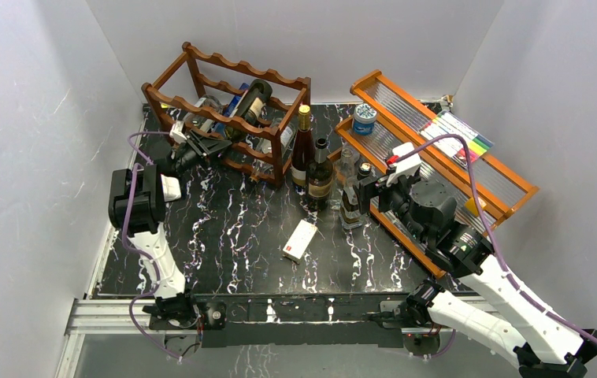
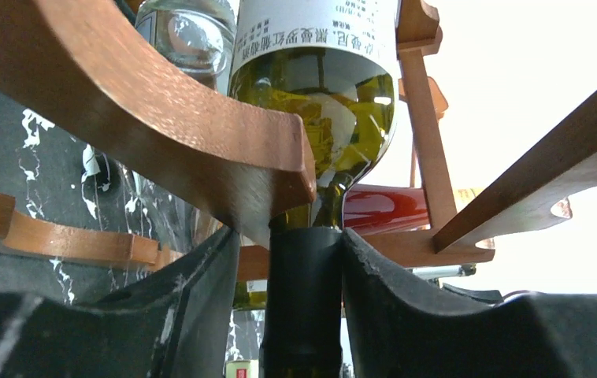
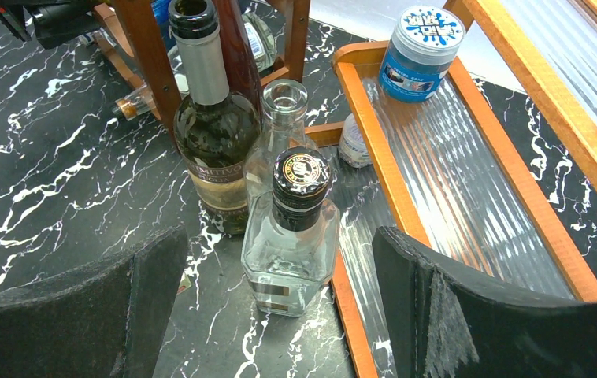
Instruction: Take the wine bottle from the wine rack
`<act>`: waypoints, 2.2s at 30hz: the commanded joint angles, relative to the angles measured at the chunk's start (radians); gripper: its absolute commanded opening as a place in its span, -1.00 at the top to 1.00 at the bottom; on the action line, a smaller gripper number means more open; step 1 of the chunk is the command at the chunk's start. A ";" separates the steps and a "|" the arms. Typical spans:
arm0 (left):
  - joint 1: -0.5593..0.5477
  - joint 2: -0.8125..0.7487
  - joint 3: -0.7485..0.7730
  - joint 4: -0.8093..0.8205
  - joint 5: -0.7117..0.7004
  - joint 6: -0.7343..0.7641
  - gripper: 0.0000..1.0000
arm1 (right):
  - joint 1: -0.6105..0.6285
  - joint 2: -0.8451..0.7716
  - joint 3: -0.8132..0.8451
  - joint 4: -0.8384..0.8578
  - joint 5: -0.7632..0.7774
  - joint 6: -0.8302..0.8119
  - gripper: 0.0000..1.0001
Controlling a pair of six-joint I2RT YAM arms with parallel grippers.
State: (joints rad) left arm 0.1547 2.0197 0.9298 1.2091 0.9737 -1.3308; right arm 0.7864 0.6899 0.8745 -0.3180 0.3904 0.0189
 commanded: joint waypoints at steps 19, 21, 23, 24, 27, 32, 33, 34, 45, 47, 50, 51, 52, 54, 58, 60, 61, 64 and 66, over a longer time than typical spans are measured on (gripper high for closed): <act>-0.001 -0.033 -0.066 0.518 0.065 -0.271 1.00 | -0.002 -0.010 0.031 0.051 0.002 -0.011 -0.96; -0.001 -0.040 -0.073 0.522 0.061 -0.280 1.00 | -0.001 -0.010 0.030 0.050 0.001 -0.012 -0.96; -0.001 -0.045 -0.067 0.523 0.063 -0.312 1.00 | -0.001 -0.010 0.031 0.048 -0.001 -0.010 -0.96; 0.000 -0.050 -0.063 0.524 0.067 -0.320 1.00 | -0.001 -0.010 0.031 0.048 -0.002 -0.010 -0.96; 0.002 -0.072 -0.070 0.501 0.062 -0.321 1.00 | -0.001 -0.009 0.032 0.049 -0.001 -0.010 -0.96; 0.008 -0.102 -0.086 0.449 0.064 -0.310 1.00 | -0.001 0.001 0.032 0.054 -0.007 -0.010 -0.96; 0.009 -0.108 -0.092 0.421 0.067 -0.294 0.89 | -0.001 0.003 0.032 0.054 -0.008 -0.008 -0.96; 0.011 -0.114 -0.099 0.393 0.071 -0.275 0.82 | -0.001 0.005 0.033 0.055 -0.009 -0.008 -0.96; 0.045 -0.165 -0.155 0.277 0.105 -0.163 -0.21 | -0.001 0.010 0.033 0.064 -0.009 -0.013 -0.96; 0.046 -0.199 -0.166 0.223 0.108 -0.115 -0.35 | -0.001 0.018 0.035 0.069 -0.014 -0.013 -0.96; 0.050 -0.219 -0.169 0.157 0.123 -0.083 -0.24 | -0.001 0.020 0.039 0.068 -0.016 -0.013 -0.96; 0.052 -0.223 -0.169 0.136 0.127 -0.074 -0.19 | -0.002 0.019 0.038 0.067 -0.015 -0.013 -0.96; 0.054 -0.225 -0.171 0.122 0.131 -0.068 -0.13 | -0.001 0.017 0.037 0.066 -0.013 -0.013 -0.96; 0.057 -0.221 -0.173 0.109 0.133 -0.056 0.07 | -0.001 0.015 0.034 0.069 -0.014 -0.013 -0.96; 0.057 -0.203 -0.162 0.104 0.124 -0.058 0.46 | -0.001 0.019 0.033 0.070 -0.020 -0.011 -0.96; 0.057 -0.205 -0.153 0.104 0.132 -0.056 0.60 | -0.001 0.019 0.035 0.067 -0.020 -0.011 -0.96; 0.057 -0.209 -0.150 0.104 0.134 -0.053 0.69 | -0.001 0.018 0.035 0.065 -0.018 -0.011 -0.96; 0.057 -0.237 -0.157 0.104 0.142 -0.036 0.91 | -0.001 0.013 0.029 0.068 -0.014 -0.010 -0.96; 0.057 -0.272 -0.175 0.103 0.141 -0.020 1.00 | -0.001 0.011 0.028 0.072 -0.016 -0.010 -0.96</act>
State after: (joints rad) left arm 0.2077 1.8553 0.7589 1.2457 1.0851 -1.3979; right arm 0.7864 0.7151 0.8745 -0.3119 0.3775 0.0189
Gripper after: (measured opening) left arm 0.324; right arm 0.981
